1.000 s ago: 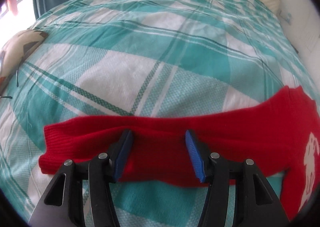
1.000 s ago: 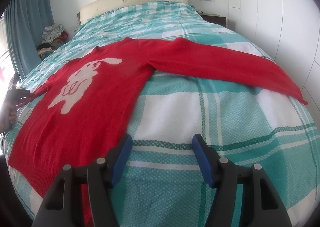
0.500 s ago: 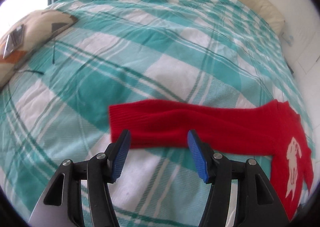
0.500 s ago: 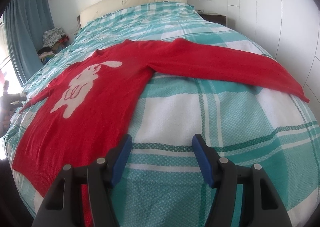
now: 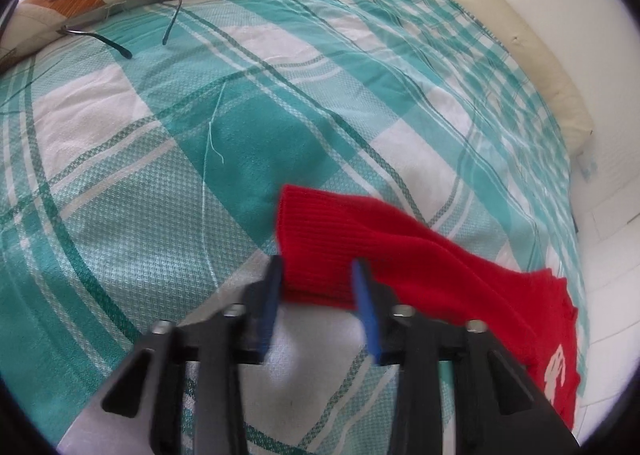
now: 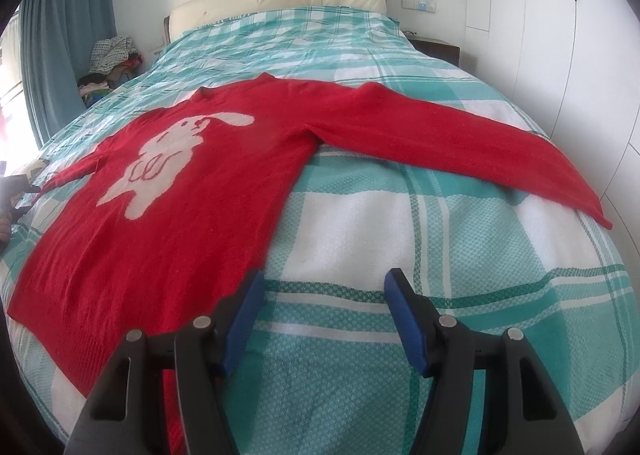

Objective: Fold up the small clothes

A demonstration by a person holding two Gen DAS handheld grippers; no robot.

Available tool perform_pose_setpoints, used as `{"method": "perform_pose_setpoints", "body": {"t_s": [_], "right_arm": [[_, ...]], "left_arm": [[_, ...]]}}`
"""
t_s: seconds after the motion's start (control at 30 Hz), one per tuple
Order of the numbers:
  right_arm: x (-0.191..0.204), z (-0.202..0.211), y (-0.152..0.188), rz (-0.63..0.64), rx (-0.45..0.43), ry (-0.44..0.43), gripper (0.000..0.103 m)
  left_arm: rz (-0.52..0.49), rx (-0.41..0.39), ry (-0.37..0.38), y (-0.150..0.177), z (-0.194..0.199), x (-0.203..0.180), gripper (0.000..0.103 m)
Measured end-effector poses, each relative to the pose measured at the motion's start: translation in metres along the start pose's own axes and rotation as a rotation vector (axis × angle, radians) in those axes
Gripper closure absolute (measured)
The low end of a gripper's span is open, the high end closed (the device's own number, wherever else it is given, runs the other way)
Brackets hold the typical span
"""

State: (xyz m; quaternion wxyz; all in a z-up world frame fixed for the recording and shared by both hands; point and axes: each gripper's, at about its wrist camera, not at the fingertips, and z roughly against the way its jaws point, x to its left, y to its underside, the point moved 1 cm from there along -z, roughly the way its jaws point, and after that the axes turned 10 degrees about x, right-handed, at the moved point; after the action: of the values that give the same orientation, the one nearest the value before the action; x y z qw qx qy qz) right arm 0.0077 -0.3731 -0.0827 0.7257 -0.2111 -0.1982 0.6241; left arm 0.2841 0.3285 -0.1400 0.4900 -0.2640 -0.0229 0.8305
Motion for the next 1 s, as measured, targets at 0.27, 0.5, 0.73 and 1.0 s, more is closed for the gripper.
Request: {"method": "perform_pose_setpoints", "body": {"t_s": [0.27,0.5,0.73,1.0], "right_arm": [[-0.003,0.003,-0.001,-0.010,-0.018,-0.002,0.041],[0.001,0.001,-0.002,0.004,-0.010,-0.006,0.041],[-0.009,0.006,-0.002,-0.041,-0.020,0.003,0.041],[-0.029,0.024,-0.004,-0.129,-0.083,0.083,0.025]], "left_arm": [[-0.091,0.079,-0.068,-0.004,0.033,0.000,0.097],[-0.097,0.127,-0.225,0.004,0.004,0.010,0.096],[-0.126,-0.034,-0.332,0.030,0.038,-0.005,0.031],[-0.278,-0.217,-0.209,0.105,0.117,-0.065,0.009]]}}
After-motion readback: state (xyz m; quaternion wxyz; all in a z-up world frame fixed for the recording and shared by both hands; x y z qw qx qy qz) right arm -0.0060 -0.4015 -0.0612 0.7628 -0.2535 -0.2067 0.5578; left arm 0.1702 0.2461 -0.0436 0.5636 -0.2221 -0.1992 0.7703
